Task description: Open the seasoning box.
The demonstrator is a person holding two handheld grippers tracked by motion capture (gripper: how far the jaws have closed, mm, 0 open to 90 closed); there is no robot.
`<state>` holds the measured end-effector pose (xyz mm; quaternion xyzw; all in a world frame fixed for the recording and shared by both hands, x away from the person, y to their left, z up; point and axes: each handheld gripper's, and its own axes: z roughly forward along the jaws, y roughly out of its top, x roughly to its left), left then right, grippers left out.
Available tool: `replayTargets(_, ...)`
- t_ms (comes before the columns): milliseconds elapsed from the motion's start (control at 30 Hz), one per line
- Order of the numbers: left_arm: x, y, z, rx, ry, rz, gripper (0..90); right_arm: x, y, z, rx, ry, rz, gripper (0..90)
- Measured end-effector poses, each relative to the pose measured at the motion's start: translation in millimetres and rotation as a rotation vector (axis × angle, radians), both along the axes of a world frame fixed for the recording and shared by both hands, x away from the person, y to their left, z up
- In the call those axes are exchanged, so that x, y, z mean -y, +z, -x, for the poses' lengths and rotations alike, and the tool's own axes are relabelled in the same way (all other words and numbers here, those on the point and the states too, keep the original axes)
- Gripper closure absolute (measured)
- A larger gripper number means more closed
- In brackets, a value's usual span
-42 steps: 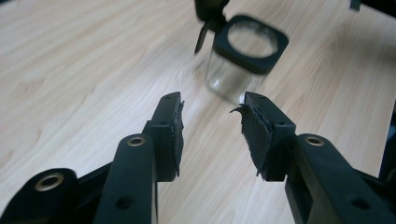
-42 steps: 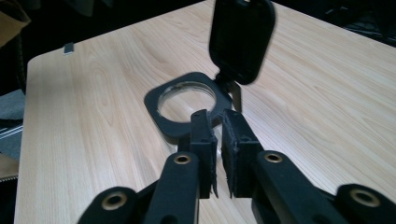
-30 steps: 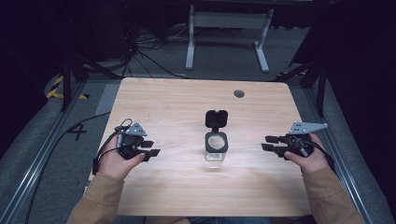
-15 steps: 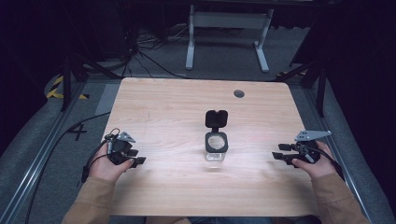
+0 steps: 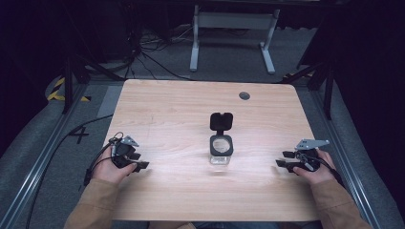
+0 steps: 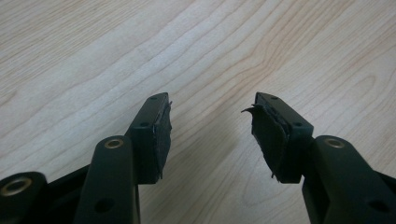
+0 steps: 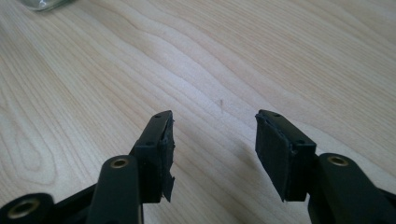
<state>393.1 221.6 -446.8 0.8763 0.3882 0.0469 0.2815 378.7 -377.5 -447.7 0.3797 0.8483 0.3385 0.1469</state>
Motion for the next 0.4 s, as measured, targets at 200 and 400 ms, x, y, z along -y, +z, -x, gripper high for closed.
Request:
replayTargets(200,5.5,-5.5,-3.1,-0.008,-0.011,-0.018,45.6,-2.4,-2.6,1.3,0.004,0.011,-0.007,46.8)
replayTargets(400,5.0,-2.7,-0.8,0.0,-0.001,-0.005,44.9,-3.4,-3.5,0.6,0.002,0.012,-0.012,46.5)
